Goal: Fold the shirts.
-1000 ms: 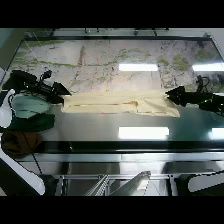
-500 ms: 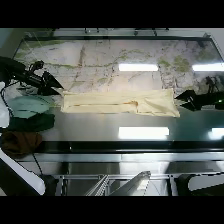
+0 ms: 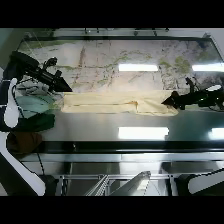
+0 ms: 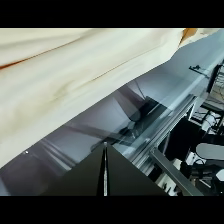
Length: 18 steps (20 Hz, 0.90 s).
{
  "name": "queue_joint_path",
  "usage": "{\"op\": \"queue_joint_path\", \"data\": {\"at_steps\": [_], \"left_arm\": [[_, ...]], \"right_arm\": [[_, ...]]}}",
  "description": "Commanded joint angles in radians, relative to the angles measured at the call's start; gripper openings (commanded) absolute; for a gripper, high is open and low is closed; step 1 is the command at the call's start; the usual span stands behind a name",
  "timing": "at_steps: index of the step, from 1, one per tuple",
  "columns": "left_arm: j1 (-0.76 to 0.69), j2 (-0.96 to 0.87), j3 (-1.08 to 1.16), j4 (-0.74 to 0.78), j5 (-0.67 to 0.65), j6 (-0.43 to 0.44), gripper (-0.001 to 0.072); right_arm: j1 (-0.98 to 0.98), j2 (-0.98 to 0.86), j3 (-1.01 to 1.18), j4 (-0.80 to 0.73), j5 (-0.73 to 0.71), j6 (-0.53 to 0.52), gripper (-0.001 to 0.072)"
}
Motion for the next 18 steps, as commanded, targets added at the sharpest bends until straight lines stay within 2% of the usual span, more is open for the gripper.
{"op": "queue_joint_path", "data": {"at_steps": [1,5,11,18], "left_arm": [[-0.098,0.001,0.001,0.0,-0.077,0.013,0.002],[-0.286,-0.026,0.001,0.002,-0.24,0.012,0.002],[-0.555,-0.132,0.002,0.001,-0.504,0.012,0.0011],[-0.707,-0.142,0.002,0.002,-0.697,0.012,0.0011]], "right_arm": [[0.048,0.002,0.008,0.023,0.024,-0.024,0.0021],[-0.016,0.058,0.055,0.013,0.097,-0.029,0.0019],[-0.167,0.126,0.142,0.016,0.293,-0.027,0.0019],[-0.224,0.13,0.213,0.016,0.467,-0.054,0.002]]}}
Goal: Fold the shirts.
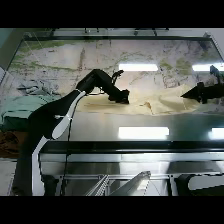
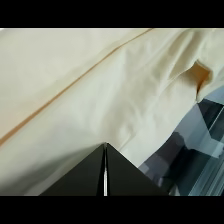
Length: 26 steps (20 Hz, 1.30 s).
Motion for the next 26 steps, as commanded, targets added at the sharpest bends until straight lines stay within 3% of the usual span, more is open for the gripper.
{"op": "queue_joint_path", "data": {"at_steps": [1,5,9,12,15,19,24,25,26], "left_arm": [[-0.064,-0.006,0.001,0.001,-0.119,-0.001,0.0011],[-0.074,-0.006,0.001,0.002,-0.136,-0.002,0.0011],[-0.072,-0.015,0.001,-0.001,-0.136,-0.002,0.0011],[-0.035,0.047,0.002,-0.035,-0.059,0.01,0.0011],[0.091,0.221,0.001,-0.02,0.104,0.08,0.0011],[0.295,0.479,-0.125,0.002,0.317,0.083,0.0012],[0.5,0.847,-0.599,0.0,0.289,0.157,0.0014],[0.528,0.906,-0.698,0.0,0.28,0.158,0.0014],[0.548,0.954,-0.782,0.0,0.276,0.159,0.0014]], "right_arm": [[-0.019,0.003,0.05,0.004,0.119,-0.012,0.002],[-0.019,0.004,0.123,0.008,0.186,-0.01,0.002],[-0.018,0.004,0.148,0.141,0.222,-0.01,0.002],[0.011,0.004,0.148,0.191,0.22,0.021,0.002],[0.138,0.005,0.148,0.239,0.192,0.055,0.002],[0.48,0.003,0.148,0.299,-0.05,0.054,0.002],[0.896,-0.102,0.148,0.3,-0.474,0.073,0.0022],[0.959,-0.142,0.148,0.303,-0.576,0.073,0.0171],[1.004,-0.176,0.148,0.319,-0.668,0.073,0.0494]]}}
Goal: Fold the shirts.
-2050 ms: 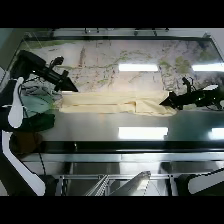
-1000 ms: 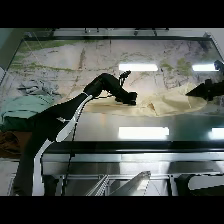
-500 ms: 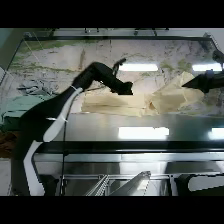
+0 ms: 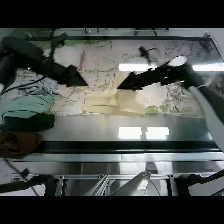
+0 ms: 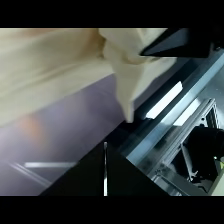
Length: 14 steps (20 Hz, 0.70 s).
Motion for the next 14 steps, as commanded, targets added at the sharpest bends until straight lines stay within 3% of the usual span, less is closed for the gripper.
{"op": "queue_joint_path", "data": {"at_steps": [1,3,9,11,14], "left_arm": [[0.101,0.214,-0.324,-0.001,-0.016,0.039,0.0014],[0.102,0.295,-0.467,-0.002,-0.055,0.05,0.0014],[0.103,0.51,-0.676,0.002,-0.105,0.079,0.0016],[0.103,0.562,-0.696,0.003,-0.122,0.087,0.0018],[0.103,0.597,-0.707,0.0,-0.117,0.087,0.0018]], "right_arm": [[0.218,-0.109,0.001,0.054,-0.386,0.007,0.0528],[0.238,-0.13,0.001,0.087,-0.401,-0.001,0.0498],[-0.019,-0.018,0.0,0.041,-0.008,0.056,0.0489],[-0.131,0.031,-0.005,-0.092,0.068,0.151,0.0419],[-0.249,0.095,-0.058,-0.44,0.071,0.323,0.0443]]}}
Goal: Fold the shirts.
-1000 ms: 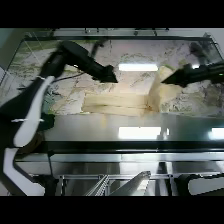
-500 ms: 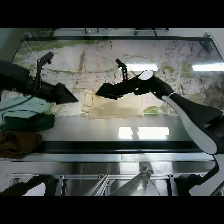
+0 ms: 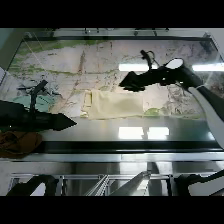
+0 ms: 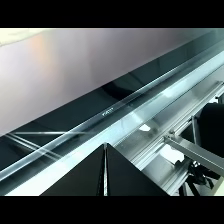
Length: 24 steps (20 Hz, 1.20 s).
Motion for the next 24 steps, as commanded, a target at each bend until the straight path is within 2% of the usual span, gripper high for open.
{"op": "queue_joint_path", "data": {"at_steps": [1,2,3,5,7,10,13,15,16,17,18,21,22,24], "left_arm": [[0.001,0.055,-0.027,0.0,-0.006,0.006,0.0019],[0.001,0.056,-0.027,-0.001,-0.006,0.006,0.0019],[0.001,0.056,-0.027,-0.001,-0.007,0.006,0.0019],[0.001,0.056,-0.027,-0.003,-0.01,0.006,0.0019],[0.001,0.056,-0.027,-0.002,-0.008,0.005,0.0019],[0.001,0.056,-0.027,-0.007,-0.006,0.005,0.0019],[0.001,0.056,-0.027,-0.007,-0.008,0.005,0.0019],[0.001,0.056,-0.027,-0.008,-0.006,0.004,0.0019],[0.001,0.056,-0.027,-0.008,-0.004,0.004,0.0019],[0.001,0.056,-0.027,-0.008,0.0,0.003,0.0019],[0.001,0.056,-0.027,-0.008,0.002,-0.002,0.0019],[0.001,0.056,-0.027,-0.008,0.004,-0.014,0.0019],[0.001,0.056,-0.027,-0.008,0.003,-0.014,0.0019],[0.001,0.056,-0.027,-0.008,0.003,-0.014,0.0019]], "right_arm": [[-0.134,0.061,-0.063,-0.346,0.043,0.189,0.0505],[-0.147,0.06,-0.102,-0.372,0.024,0.208,0.0619],[-0.153,0.056,-0.148,-0.364,-0.008,0.208,0.0635],[-0.152,0.047,-0.235,-0.324,-0.087,0.201,0.0635],[-0.152,0.034,-0.303,-0.236,-0.145,0.141,0.0634],[-0.152,-0.006,-0.322,-0.106,-0.146,0.049,0.0634],[-0.149,-0.057,-0.322,0.113,-0.112,-0.07,0.0627],[-0.132,-0.078,-0.322,0.23,-0.097,-0.143,0.0415],[-0.121,-0.083,-0.322,0.259,-0.098,-0.156,0.037],[-0.115,-0.084,-0.322,0.287,-0.098,-0.183,0.017],[-0.118,-0.082,-0.321,0.309,-0.096,-0.198,0.0021],[-0.212,-0.037,-0.307,0.305,-0.079,-0.216,0.002],[-0.285,0.006,-0.307,0.274,-0.087,-0.215,0.002],[-0.47,0.104,-0.307,0.125,-0.126,-0.138,0.0019]]}}
